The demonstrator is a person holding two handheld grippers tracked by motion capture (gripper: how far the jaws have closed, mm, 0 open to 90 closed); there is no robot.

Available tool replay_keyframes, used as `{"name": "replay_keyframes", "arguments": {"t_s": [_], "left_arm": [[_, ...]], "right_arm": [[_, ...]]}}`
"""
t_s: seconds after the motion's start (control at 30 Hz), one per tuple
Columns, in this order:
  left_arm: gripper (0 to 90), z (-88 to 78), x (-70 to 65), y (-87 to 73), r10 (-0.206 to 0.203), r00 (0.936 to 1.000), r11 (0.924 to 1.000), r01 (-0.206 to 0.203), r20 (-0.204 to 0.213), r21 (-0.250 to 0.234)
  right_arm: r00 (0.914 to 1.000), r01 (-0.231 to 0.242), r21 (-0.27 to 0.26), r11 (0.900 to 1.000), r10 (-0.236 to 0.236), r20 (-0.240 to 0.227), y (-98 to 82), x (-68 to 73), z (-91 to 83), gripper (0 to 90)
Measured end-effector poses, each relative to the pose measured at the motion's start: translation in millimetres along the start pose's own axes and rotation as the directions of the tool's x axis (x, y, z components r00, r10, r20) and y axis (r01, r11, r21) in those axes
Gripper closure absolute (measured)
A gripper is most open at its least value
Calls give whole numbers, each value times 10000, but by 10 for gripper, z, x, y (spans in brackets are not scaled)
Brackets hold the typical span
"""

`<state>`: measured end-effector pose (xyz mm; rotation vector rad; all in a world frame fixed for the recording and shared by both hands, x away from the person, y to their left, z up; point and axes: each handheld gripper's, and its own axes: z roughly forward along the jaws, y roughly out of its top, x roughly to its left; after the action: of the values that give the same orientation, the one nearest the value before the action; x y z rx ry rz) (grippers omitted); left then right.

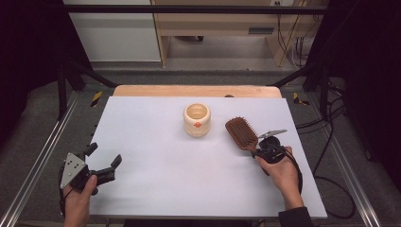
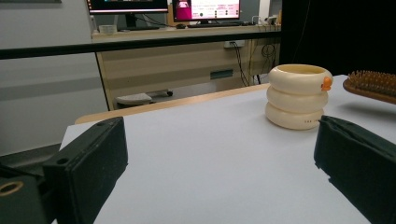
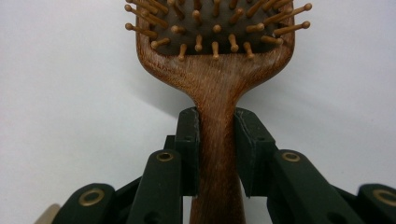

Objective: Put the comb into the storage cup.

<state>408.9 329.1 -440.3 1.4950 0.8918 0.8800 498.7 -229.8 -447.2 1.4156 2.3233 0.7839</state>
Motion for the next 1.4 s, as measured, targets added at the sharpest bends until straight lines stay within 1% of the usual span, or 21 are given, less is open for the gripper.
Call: {"name": "replay_keyframes", "arguments": {"t_s": [0.03,0.07,0.1,0.17,0.27,0.4,0.57,0.63,0.7,0.77,0.8,0.87,0.93,0.97,1.0,1.03,1.07,1.13,1.17,1.27,1.4], "left_arm": [[30,0,-2,1,-7,10000,10000,7,8,-4],[30,0,-3,1,-6,10000,10000,6,2,-7],[30,-1,-5,2,-11,10000,10000,11,2,-8],[30,-2,-10,4,4,10000,10000,-4,9,-4],[30,-4,-18,6,2,10000,10000,-2,7,4],[30,-6,-37,16,-26,10000,10000,26,68,-32],[30,-7,-85,49,-31,9996,10000,34,263,-91],[30,1,-124,76,-21,9991,10000,25,420,-94],[30,19,-171,124,-166,9979,9997,178,633,-190],[29,58,-228,195,-103,9966,9997,120,816,-213],[29,87,-259,238,-132,9952,9996,157,965,-245],[29,163,-320,333,-141,9918,9997,168,1273,-195],[29,253,-395,434,-1,9883,9998,30,1522,-189],[29,303,-438,479,-20,9866,9997,62,1634,-253],[29,355,-479,518,-190,9832,9991,254,1815,-330],[29,412,-522,556,-371,9784,9984,450,2035,-343],[29,465,-570,591,-444,9752,9979,537,2168,-375],[30,558,-673,654,-395,9708,9977,515,2364,-445],[30,600,-725,681,-373,9685,9977,501,2463,-458],[30,711,-862,746,-477,9622,9969,628,2682,-479],[31,828,-1015,799,-548,9560,9963,715,2882,-477]], "right_arm": [[10000,34,-358,9994,-36,-38,3,26,-56,727],[10000,18,-563,9984,-22,-73,6,37,-84,727],[10000,18,-563,9984,-22,-73,6,37,-84,727],[9999,89,-999,9950,-98,-79,13,58,-142,727],[9996,126,-1639,9864,-166,-228,26,91,-222,727],[9987,103,-2274,9738,-212,-457,40,134,-293,727],[9974,87,-2968,9549,-294,-656,85,194,-360,728],[9964,74,-3315,9434,-348,-767,101,215,-396,727],[9953,-52,-3633,9317,-305,-924,113,237,-438,727],[9938,-52,-3910,9204,-387,-1044,128,260,-467,727],[9932,-52,-4025,9154,-421,-1086,135,279,-477,727],[9907,46,-4337,9011,-630,-1203,146,317,-493,727],[9885,22,-4553,8904,-707,-1334,173,364,-502,728],[9879,90,-4624,8866,-794,-1332,185,394,-507,728],[9851,164,-4806,8768,-965,-1425,204,451,-513,728],[9851,164,-4806,8768,-965,-1425,204,451,-513,728],[9839,156,-4899,8717,-1007,-1479,214,481,-512,728],[9800,233,-5078,8612,-1202,-1588,242,554,-511,727],[9800,233,-5078,8612,-1202,-1588,242,554,-511,727],[9776,438,-5162,8554,-1431,-1543,248,615,-517,728],[9750,512,-5290,8471,-1571,-1572,248,651,-513,728]]}}
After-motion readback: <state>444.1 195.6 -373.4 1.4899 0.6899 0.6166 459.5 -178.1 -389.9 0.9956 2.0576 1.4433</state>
